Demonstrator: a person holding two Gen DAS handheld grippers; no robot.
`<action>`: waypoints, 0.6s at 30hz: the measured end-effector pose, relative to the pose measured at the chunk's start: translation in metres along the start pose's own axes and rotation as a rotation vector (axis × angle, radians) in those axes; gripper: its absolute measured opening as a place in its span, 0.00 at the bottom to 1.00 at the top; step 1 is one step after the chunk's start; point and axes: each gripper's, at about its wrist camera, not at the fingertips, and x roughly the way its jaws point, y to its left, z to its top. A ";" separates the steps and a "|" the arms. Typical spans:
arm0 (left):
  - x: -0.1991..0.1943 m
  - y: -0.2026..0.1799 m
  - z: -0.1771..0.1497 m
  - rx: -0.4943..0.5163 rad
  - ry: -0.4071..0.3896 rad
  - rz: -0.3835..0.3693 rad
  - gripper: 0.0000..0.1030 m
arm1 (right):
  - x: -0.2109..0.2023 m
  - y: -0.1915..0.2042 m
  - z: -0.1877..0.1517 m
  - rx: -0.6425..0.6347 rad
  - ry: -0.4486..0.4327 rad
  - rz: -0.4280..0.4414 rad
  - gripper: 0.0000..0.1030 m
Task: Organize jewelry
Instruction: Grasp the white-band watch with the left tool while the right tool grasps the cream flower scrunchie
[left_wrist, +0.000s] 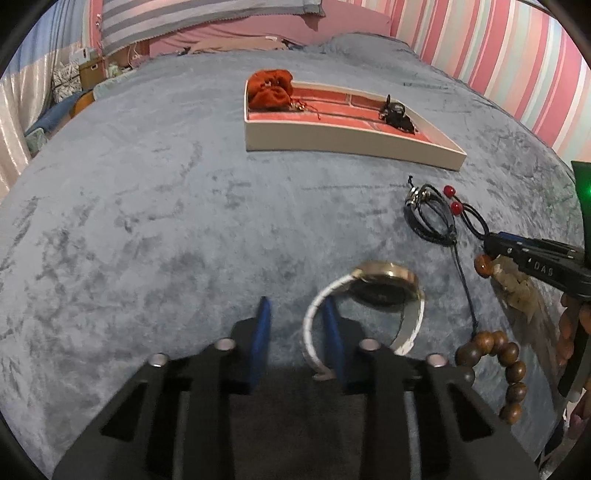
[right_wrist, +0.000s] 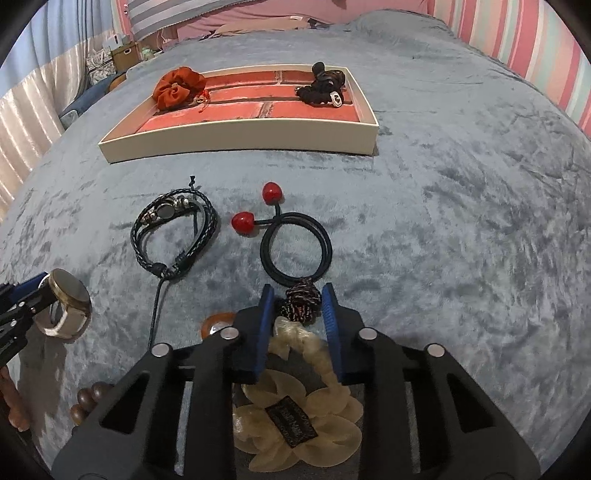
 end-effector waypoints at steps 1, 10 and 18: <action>0.002 0.001 0.000 -0.001 0.003 -0.002 0.23 | -0.001 -0.001 0.001 0.006 -0.001 0.003 0.19; 0.001 -0.002 0.006 0.016 -0.012 -0.022 0.09 | -0.010 -0.023 0.009 0.073 -0.037 0.045 0.18; -0.010 -0.005 0.015 0.021 -0.065 -0.021 0.09 | -0.029 -0.041 0.014 0.135 -0.130 0.137 0.18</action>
